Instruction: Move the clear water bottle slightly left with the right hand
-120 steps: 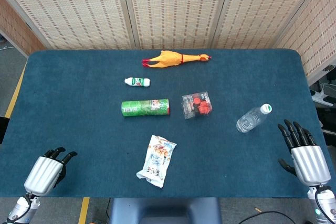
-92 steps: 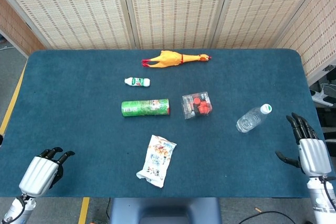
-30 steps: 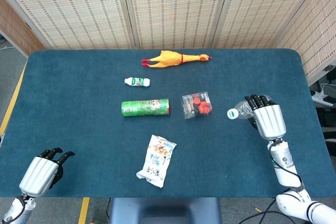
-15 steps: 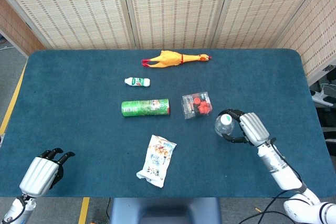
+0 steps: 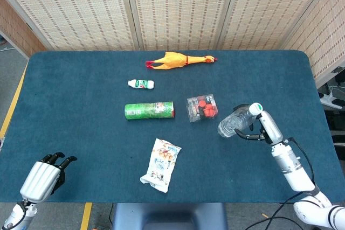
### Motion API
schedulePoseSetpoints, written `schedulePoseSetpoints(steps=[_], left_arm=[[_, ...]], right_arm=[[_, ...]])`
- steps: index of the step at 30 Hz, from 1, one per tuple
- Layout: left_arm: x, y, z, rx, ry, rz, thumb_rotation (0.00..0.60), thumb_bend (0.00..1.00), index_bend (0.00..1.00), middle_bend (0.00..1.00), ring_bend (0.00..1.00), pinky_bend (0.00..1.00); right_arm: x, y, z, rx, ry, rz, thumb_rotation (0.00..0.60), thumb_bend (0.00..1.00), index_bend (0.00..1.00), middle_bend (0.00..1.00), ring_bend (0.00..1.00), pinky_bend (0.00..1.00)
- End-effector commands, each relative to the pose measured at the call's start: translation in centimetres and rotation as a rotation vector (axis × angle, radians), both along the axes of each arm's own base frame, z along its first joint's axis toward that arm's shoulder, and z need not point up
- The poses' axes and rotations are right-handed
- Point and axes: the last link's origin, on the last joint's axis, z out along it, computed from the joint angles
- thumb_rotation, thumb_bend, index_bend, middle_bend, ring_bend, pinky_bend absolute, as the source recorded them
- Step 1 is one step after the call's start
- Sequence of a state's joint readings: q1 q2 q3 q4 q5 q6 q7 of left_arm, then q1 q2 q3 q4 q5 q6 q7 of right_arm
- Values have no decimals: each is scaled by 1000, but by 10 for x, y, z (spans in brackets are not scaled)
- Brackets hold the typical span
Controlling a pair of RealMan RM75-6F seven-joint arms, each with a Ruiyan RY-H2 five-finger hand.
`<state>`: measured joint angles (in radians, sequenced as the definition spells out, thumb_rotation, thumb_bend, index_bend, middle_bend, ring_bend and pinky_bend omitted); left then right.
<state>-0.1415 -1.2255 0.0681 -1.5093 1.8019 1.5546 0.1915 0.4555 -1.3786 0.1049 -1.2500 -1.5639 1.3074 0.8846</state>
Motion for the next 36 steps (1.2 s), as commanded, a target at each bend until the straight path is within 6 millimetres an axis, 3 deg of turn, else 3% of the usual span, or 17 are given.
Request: schedulePoseSetpoints(steps=[1, 7, 11, 16, 20, 22, 24, 31, 36], left_arm=[[0, 0, 1, 2, -2, -1, 600, 578, 338, 458, 333, 489], [0, 0, 1, 4, -4, -2, 600, 577, 338, 458, 333, 489], [0, -1, 1, 2, -2, -4, 600, 578, 339, 459, 333, 489], [1, -1, 1, 5, -4, -6, 600, 578, 338, 458, 333, 489], [0, -2, 2, 5, -3, -4, 600, 579, 339, 458, 333, 489], [0, -2, 2, 6, -3, -5, 600, 578, 339, 458, 333, 489], [0, -2, 2, 6, -3, -5, 600, 578, 339, 458, 333, 489], [1, -2, 1, 3, 1, -4, 600, 578, 339, 458, 333, 489], [1, -2, 1, 3, 2, -3, 600, 577, 339, 458, 333, 489]], right_arm=[[-28, -13, 9, -740, 1157, 62, 600, 534, 792, 675, 648, 743], [-26, -10, 12, -843, 1190, 97, 600, 534, 801, 683, 651, 744], [-24, -2, -1, -714, 1022, 124, 600, 534, 806, 686, 651, 745], [-6, 19, -18, -209, 475, 101, 600, 533, 806, 687, 652, 745], [14, 31, -5, 173, 81, 19, 600, 533, 806, 687, 652, 745], [17, 31, 1, 239, 16, 7, 600, 534, 806, 687, 652, 745], [16, 29, 7, 241, 14, 12, 600, 534, 806, 687, 652, 745], [5, 22, 13, -12, 175, 35, 600, 534, 806, 687, 652, 745], [-14, 17, 11, -79, 353, 12, 600, 534, 806, 687, 652, 745]])
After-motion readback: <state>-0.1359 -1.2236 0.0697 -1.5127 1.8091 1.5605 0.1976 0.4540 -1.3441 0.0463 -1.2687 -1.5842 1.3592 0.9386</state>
